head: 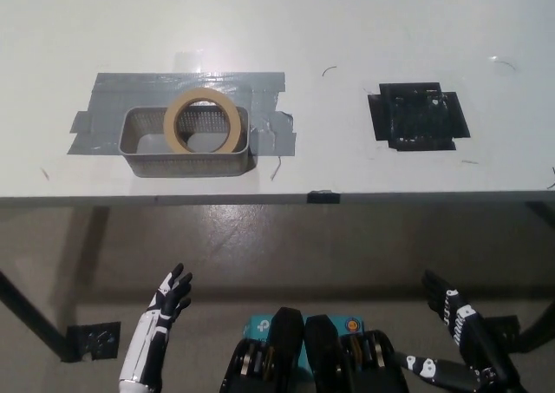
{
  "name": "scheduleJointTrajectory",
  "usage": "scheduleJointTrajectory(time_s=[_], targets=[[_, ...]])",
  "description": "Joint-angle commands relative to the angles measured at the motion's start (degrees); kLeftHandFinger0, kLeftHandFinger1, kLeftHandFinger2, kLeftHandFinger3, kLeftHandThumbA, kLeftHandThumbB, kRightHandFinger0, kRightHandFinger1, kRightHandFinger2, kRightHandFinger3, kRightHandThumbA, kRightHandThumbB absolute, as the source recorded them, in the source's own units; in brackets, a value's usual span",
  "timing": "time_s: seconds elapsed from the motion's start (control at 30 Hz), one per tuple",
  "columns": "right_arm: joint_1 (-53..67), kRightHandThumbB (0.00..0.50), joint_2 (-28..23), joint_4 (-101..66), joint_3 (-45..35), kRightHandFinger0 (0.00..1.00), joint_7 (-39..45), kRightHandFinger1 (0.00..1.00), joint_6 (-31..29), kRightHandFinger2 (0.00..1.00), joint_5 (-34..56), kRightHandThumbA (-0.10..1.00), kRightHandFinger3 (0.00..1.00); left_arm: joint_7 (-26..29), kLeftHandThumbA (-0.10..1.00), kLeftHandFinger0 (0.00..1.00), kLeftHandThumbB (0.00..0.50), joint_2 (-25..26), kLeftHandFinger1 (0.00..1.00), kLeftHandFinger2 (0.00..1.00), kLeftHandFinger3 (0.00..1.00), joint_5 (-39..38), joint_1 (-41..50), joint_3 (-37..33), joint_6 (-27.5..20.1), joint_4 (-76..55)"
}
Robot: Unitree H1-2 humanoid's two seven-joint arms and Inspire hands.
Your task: The robot picks the tape placed on the black area with right hand and places it in the small grey container.
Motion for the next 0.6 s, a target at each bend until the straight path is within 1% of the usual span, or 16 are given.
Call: scheduleJointTrajectory(time_s=[0.0,0.13,0.2,0.27,0.53,0.57], targets=[[-1.14,0.205,-0.78,0.04,0.35,1.0,0.21,1.0,-3.16,1.0,1.01,1.0,1.0,0.12,1.0,1.0,0.029,-0.3,1.0,1.0,1.0,-0.63,0.18,0.22,-0.89,-0.8],[-0.72,0.216,-0.76,-0.21,0.37,1.0,-0.05,1.0,-2.95,1.0,1.09,1.0,1.0,-0.13,1.0,1.0,0.019,-0.34,1.0,1.0,1.0,-1.03,0.38,0.17,-0.91,-0.61],[-0.55,0.215,-0.88,-0.69,0.59,1.0,0.01,1.0,-2.51,1.0,0.93,1.0,1.0,-0.1,1.0,1.0,0.018,-0.27,1.0,1.0,1.0,-0.98,0.49,0.18,-1.0,-0.62],[-0.57,0.199,-0.92,-0.58,0.71,1.0,0.06,1.0,-2.79,1.0,0.97,1.0,1.0,-0.04,1.0,1.0,0.011,-0.18,1.0,1.0,1.0,-0.71,0.71,0.11,-0.89,-0.82],[-0.02,0.218,-1.31,-1.14,1.15,1.0,0.21,1.0,-2.19,1.0,0.9,1.0,1.0,-0.11,1.0,1.0,0.004,-0.17,1.0,1.0,1.0,-0.74,1.4,0.04,-1.04,-0.79],[0.01,0.212,-1.35,-1.04,1.31,1.0,0.17,1.0,-2.49,1.0,0.61,1.0,1.0,-0.19,1.0,1.0,0.002,-0.06,1.0,1.0,1.0,-0.77,1.48,0.06,-1.1,-0.77]])
